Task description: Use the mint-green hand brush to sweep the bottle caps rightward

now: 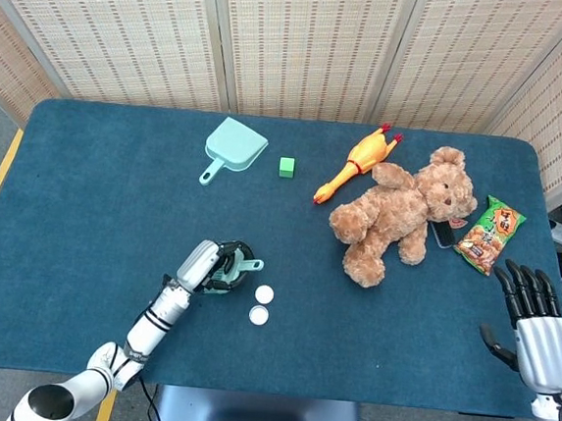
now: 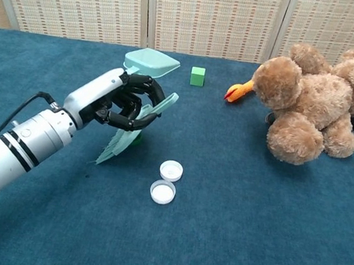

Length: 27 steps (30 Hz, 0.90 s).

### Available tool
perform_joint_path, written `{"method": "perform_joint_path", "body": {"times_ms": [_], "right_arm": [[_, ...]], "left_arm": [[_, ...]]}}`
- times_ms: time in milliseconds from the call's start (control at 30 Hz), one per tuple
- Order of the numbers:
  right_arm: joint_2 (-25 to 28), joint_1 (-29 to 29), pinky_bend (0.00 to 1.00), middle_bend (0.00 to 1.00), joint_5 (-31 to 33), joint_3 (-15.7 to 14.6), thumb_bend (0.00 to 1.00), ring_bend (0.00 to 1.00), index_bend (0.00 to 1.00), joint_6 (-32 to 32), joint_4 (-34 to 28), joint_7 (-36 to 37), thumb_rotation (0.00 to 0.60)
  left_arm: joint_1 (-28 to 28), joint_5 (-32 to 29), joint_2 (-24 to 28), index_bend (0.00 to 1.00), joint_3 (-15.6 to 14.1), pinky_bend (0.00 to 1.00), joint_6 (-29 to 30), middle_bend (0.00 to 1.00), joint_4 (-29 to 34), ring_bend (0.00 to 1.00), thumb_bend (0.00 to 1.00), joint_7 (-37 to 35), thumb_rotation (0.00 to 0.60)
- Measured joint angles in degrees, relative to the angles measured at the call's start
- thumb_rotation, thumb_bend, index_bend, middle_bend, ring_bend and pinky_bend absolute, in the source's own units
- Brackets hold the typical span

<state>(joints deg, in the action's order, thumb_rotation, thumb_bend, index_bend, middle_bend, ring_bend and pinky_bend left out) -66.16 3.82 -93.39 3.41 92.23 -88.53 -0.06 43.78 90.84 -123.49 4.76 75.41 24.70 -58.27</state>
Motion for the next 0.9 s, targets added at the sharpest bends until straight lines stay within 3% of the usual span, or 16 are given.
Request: {"method": "perform_joint_path", "body": {"times_ms": [500, 700, 900], "right_arm": [[0.8, -0.5, 0.0, 0.0, -0.8, -0.1, 0.24, 0.0, 0.0, 1.3, -0.4, 1.3, 0.6], [1.1, -0.8, 0.0, 0.0, -1.0, -0.1, 0.24, 0.0, 0.0, 1.9, -0.5, 1.8, 0.6], [1.3, -1.0, 0.0, 0.0, -1.2, -0.1, 0.24, 0.0, 0.0, 2.3, -0.4, 2.3, 0.6]], "left_arm": [[1.1, 3.5, 0.6, 0.77, -3.1, 0.88, 2.3, 0.87, 9.4, 0.72, 0.69, -0.6, 0.6], [1.8, 4.8, 1.0, 0.77, -3.8, 0.88, 3.1, 0.87, 13.7, 0.72, 0.69, 1.0, 0.6], [2.1, 5.8, 1.8, 0.77, -3.3, 0.88, 6.1, 0.87, 14.1, 0.72, 0.69, 5.3, 0.6]]}}
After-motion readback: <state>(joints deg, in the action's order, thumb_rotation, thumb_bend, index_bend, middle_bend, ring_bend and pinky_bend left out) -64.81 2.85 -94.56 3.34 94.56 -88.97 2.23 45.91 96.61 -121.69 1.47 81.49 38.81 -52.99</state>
